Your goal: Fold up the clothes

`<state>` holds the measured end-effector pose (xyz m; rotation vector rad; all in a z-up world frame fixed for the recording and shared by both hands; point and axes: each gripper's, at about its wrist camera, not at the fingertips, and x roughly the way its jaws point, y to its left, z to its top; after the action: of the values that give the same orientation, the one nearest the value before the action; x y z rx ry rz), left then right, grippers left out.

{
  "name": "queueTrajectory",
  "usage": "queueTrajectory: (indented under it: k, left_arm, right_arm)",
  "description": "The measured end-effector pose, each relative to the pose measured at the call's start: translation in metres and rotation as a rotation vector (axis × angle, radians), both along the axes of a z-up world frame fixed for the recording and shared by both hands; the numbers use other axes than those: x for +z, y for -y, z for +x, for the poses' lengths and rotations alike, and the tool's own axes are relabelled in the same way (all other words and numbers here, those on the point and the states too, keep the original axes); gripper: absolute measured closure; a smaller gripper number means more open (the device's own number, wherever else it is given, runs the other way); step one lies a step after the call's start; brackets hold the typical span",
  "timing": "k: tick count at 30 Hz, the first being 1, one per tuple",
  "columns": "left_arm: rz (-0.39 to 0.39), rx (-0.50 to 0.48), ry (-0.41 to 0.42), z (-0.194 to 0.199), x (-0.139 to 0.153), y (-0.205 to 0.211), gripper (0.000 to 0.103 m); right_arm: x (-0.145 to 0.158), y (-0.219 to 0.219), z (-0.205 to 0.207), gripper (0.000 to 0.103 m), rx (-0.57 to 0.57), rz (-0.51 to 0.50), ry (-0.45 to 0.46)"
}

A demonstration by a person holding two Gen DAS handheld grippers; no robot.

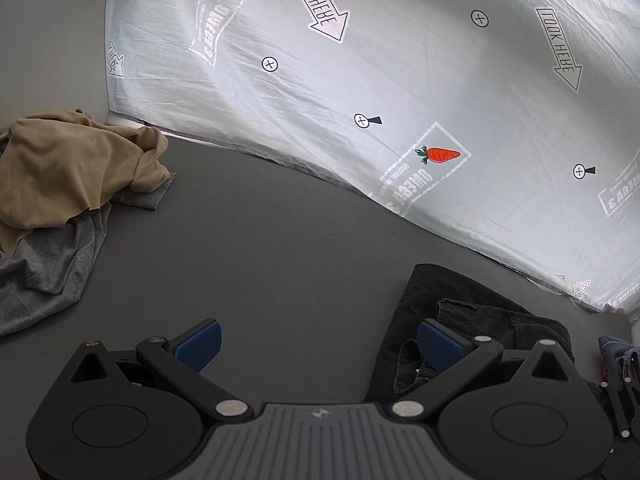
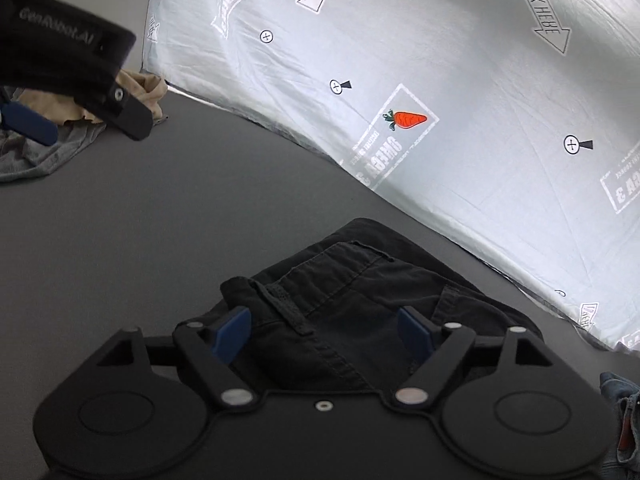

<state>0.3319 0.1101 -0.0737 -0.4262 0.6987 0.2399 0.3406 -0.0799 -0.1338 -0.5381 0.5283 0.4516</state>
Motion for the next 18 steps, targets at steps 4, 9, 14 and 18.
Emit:
queueTrajectory:
  k: [4, 9, 14, 18]
  left_arm:
    - [0.019, -0.101, 0.002, 0.022, 0.0, 0.034, 0.0]
    - [0.037, -0.225, -0.026, 0.036, -0.004, 0.079, 0.0]
    - [0.069, -0.315, -0.068, 0.037, -0.011, 0.118, 0.0]
    - [0.109, -0.338, -0.084, 0.041, -0.011, 0.138, 0.0]
  right_arm:
    - [-0.003, 0.051, 0.001, 0.012, -0.182, -0.123, 0.087]
    - [-0.04, 0.114, 0.0, 0.012, -0.283, -0.284, 0.049]
    - [-0.06, 0.136, -0.017, 0.012, -0.263, -0.362, 0.051]
    - [-0.074, 0.147, -0.006, 0.006, -0.385, -0.393, 0.085]
